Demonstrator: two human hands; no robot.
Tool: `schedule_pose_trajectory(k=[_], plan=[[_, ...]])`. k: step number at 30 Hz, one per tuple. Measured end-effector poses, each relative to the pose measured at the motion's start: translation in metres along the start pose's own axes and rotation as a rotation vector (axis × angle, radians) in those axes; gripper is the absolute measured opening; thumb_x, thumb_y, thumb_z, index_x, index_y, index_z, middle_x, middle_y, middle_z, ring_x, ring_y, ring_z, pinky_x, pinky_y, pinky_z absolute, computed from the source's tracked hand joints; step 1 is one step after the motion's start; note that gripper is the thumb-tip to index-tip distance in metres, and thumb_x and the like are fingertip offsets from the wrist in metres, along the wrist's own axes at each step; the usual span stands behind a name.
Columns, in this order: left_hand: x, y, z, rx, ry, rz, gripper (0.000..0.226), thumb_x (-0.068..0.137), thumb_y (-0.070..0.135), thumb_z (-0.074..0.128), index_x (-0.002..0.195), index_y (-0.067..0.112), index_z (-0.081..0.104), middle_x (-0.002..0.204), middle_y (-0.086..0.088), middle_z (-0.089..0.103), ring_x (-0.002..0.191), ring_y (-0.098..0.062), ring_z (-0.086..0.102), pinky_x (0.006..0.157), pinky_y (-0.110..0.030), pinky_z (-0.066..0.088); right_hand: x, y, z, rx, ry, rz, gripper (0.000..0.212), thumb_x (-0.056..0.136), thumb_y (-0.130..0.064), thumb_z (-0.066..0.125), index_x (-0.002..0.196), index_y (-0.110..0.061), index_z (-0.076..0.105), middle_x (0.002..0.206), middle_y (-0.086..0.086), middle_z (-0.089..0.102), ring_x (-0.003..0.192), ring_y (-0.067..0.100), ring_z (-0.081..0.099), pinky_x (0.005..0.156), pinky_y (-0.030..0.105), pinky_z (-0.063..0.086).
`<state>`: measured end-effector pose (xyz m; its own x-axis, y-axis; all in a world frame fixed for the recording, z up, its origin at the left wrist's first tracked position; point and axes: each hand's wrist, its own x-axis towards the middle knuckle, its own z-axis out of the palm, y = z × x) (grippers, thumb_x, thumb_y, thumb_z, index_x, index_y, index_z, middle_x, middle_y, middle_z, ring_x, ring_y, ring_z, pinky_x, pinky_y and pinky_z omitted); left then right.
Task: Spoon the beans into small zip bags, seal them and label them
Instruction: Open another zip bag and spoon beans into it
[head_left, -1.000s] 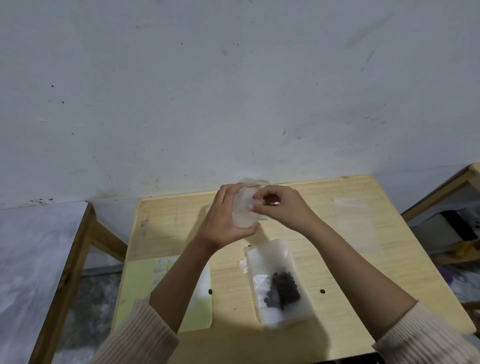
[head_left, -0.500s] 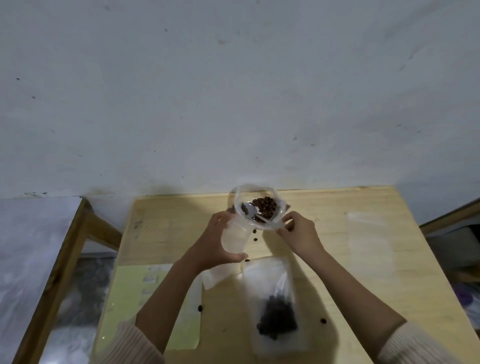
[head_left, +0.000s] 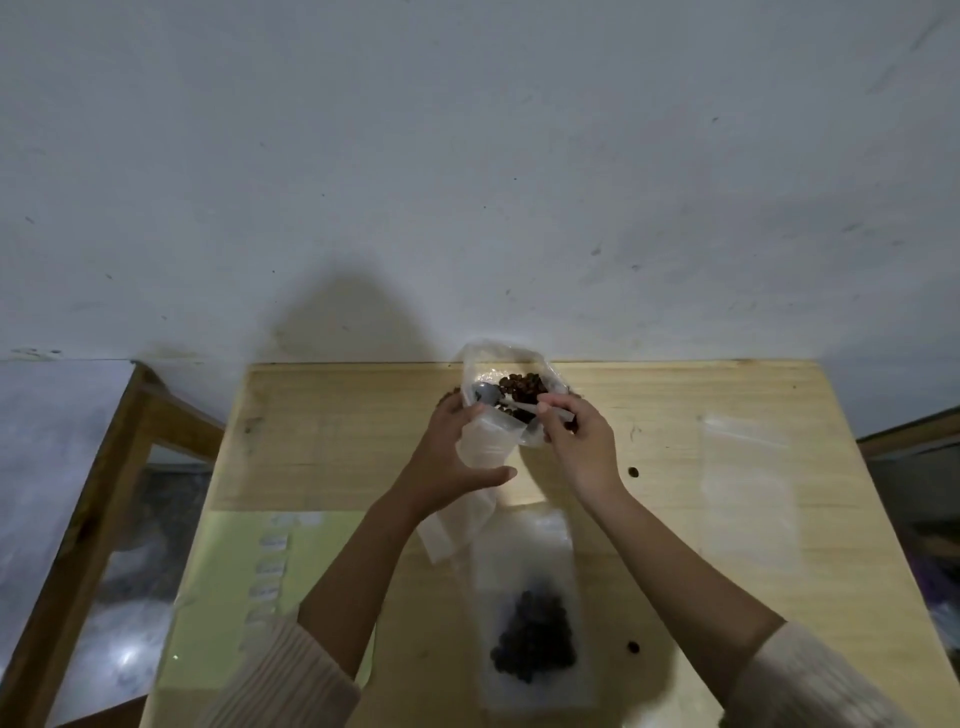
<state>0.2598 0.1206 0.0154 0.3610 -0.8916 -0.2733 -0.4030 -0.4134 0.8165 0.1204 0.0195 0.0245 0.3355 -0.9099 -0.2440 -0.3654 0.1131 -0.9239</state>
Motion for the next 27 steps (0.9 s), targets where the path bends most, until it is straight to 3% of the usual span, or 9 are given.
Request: schedule_pose_trajectory(k=[2,4,8,12,15,17,21,27], plan=[[-0.001,0.000,0.003,-0.016,0.027,-0.011,0.096,0.057,0.045,0.083,0.139,0.022,0.039,0.149,0.010,0.020,0.135,-0.015,0.030,0.107,-0.040,0.037,0.001,-0.001,-0.003,-0.052,0.074,-0.032,0.014,0.090,-0.018,0.058,0.100,-0.013,0.068,0.099,-0.003,0.061,0.095,0.010,0.054,0.077,0.007,0.040],[-0.003,-0.001,0.006,-0.031,0.066,-0.011,0.099,0.055,0.050,0.081,0.140,0.023,0.039,0.152,0.010,0.018,0.138,-0.012,0.025,0.110,-0.042,0.034,0.003,-0.003,-0.009,-0.040,0.154,-0.037,0.016,0.091,-0.020,0.057,0.100,-0.012,0.067,0.099,0.001,0.063,0.094,0.012,0.056,0.079,0.013,0.042],[-0.011,0.004,0.015,-0.052,0.161,0.021,0.091,0.064,0.034,0.085,0.141,0.023,0.036,0.152,0.008,0.016,0.130,0.003,0.019,0.104,-0.021,0.025,0.004,-0.007,-0.021,-0.024,0.269,-0.133,0.019,0.095,-0.022,0.051,0.096,-0.014,0.068,0.092,0.004,0.060,0.084,0.017,0.060,0.076,0.012,0.043],[-0.016,0.008,0.022,-0.051,0.253,0.070,0.092,0.064,0.029,0.085,0.142,0.021,0.035,0.150,0.006,0.016,0.137,-0.004,0.021,0.105,-0.019,0.027,-0.009,-0.013,-0.030,0.000,0.256,-0.314,0.020,0.097,-0.015,0.047,0.100,-0.013,0.067,0.096,-0.004,0.057,0.086,0.018,0.063,0.078,0.020,0.049],[-0.017,0.010,0.026,-0.029,0.322,0.143,0.090,0.062,0.024,0.086,0.139,0.014,0.040,0.148,0.002,0.020,0.132,-0.002,0.025,0.099,-0.002,0.026,-0.019,-0.007,-0.031,-0.087,0.223,-0.463,0.022,0.096,-0.009,0.046,0.105,-0.011,0.066,0.101,-0.005,0.058,0.091,0.013,0.062,0.080,0.019,0.048],[-0.017,0.010,0.029,-0.007,0.340,0.175,0.088,0.061,0.023,0.086,0.136,0.010,0.042,0.146,0.001,0.021,0.132,-0.003,0.025,0.098,0.000,0.025,-0.022,0.002,-0.029,-0.134,0.215,-0.484,0.022,0.096,-0.007,0.046,0.106,-0.010,0.065,0.102,-0.005,0.058,0.092,0.012,0.061,0.081,0.018,0.048],[-0.020,0.007,0.032,-0.008,0.250,0.159,0.091,0.062,0.029,0.085,0.138,0.010,0.038,0.143,0.012,0.014,0.138,-0.011,0.023,0.104,-0.020,0.030,-0.023,0.013,-0.024,-0.079,0.259,-0.321,0.021,0.097,-0.011,0.044,0.100,-0.016,0.064,0.095,-0.004,0.060,0.086,0.015,0.063,0.076,0.017,0.047],[-0.021,0.003,0.028,-0.014,0.152,0.115,0.099,0.063,0.031,0.086,0.142,0.007,0.032,0.152,0.003,0.013,0.140,-0.008,0.015,0.111,-0.026,0.025,-0.015,0.019,-0.011,0.279,0.359,0.086,0.026,0.098,-0.016,0.044,0.081,-0.018,0.064,0.077,0.011,0.065,0.076,0.020,0.063,0.082,0.034,0.052]])
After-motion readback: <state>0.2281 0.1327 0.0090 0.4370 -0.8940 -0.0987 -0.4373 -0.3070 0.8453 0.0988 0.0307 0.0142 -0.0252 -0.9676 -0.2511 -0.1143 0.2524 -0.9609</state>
